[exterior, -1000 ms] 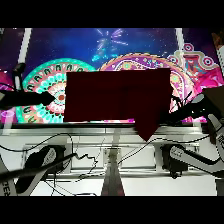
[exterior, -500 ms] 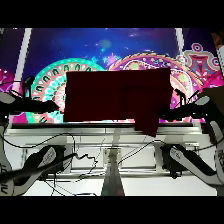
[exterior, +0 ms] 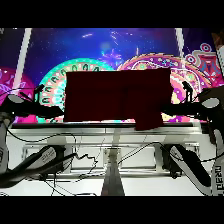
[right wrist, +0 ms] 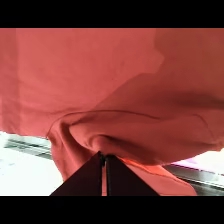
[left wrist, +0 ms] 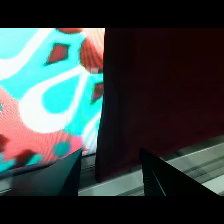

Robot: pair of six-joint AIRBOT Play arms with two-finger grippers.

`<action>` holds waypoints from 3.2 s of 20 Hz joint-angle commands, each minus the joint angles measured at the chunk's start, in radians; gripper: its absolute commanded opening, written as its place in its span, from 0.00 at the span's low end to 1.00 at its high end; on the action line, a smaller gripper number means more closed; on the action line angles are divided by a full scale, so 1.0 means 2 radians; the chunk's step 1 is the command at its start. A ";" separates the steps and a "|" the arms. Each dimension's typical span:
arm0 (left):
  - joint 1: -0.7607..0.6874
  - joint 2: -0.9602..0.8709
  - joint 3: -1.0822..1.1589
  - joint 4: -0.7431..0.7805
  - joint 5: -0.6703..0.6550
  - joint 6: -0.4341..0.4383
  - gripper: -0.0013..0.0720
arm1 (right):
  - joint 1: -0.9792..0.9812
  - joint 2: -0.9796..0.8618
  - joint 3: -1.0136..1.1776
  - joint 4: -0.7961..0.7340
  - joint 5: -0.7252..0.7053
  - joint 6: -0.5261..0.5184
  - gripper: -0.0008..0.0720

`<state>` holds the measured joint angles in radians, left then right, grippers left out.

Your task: Fold the clothes and pants, and hang the long-sleeved shirts on hangers.

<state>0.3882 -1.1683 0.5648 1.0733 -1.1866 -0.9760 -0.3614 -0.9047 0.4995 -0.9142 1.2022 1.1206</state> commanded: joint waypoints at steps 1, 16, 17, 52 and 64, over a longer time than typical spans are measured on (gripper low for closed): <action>0.000 -0.045 -0.002 -0.005 -0.001 0.007 0.57 | 0.000 0.003 0.000 0.007 -0.001 0.000 0.03; -0.003 -0.080 0.125 -0.225 -0.072 0.054 0.04 | 0.059 0.003 0.084 0.064 -0.106 0.016 0.03; -0.006 -0.080 0.142 -0.261 -0.057 0.054 0.03 | 0.069 0.003 0.089 0.064 -0.148 0.039 0.03; -0.112 -0.280 0.280 -0.175 0.138 -0.042 0.81 | 0.141 -0.312 0.318 0.012 -0.223 0.125 0.81; -0.127 -0.198 0.430 -0.159 -0.132 -0.025 0.04 | 0.364 -0.344 0.383 -0.025 -0.281 0.154 0.03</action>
<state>0.1036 -1.6436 1.3533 0.7452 -1.2091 -1.0252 0.2684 -1.5616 1.2392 -0.9562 0.6518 1.3800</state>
